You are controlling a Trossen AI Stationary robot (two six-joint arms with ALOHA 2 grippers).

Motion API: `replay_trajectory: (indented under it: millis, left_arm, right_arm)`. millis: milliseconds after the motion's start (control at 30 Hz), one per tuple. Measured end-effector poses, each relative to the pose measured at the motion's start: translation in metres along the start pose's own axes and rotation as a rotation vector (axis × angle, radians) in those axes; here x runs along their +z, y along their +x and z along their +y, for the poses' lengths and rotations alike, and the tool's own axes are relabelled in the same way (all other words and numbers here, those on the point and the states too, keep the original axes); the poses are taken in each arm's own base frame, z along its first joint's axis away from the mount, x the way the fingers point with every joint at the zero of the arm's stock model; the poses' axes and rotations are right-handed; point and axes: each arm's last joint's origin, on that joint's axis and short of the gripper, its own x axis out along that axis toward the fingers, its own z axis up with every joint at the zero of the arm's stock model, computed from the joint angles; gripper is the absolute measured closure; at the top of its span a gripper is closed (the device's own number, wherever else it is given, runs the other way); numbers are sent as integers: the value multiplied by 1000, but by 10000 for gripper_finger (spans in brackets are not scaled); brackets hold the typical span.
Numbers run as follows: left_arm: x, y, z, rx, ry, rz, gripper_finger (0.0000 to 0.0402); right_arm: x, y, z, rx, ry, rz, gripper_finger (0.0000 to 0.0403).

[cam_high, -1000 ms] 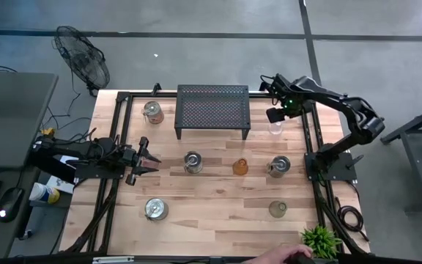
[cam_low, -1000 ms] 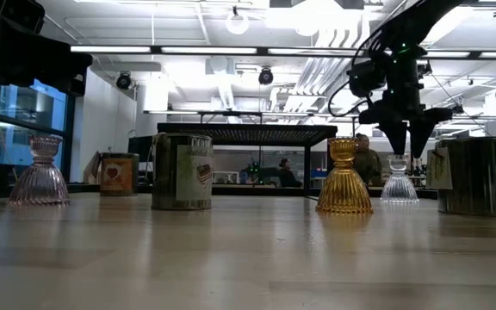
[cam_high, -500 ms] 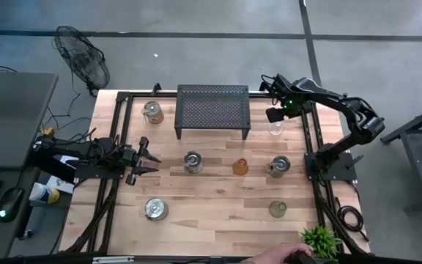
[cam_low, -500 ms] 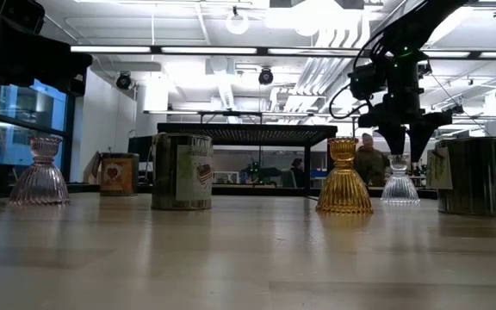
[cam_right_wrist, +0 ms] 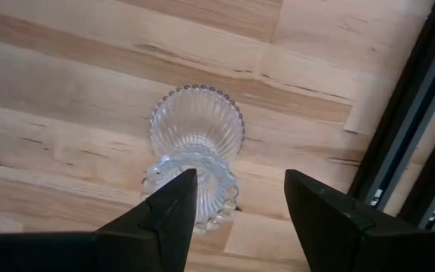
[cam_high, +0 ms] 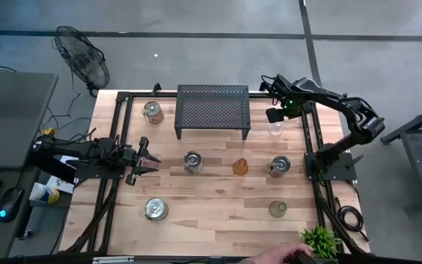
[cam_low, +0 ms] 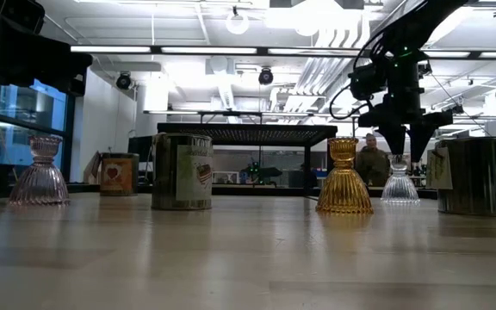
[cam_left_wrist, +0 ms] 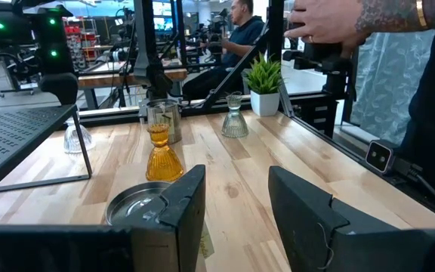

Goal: Pick & Place candle stick holders
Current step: Put the transparent candle holder on the shelf

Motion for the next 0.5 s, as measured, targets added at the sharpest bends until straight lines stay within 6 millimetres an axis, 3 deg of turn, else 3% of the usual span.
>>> replay_trajectory:
  millis: [500]
  left_arm:
    - [0,0,0,0,0,0,259]
  right_arm:
    - [-1,5,1,31,38,31,210]
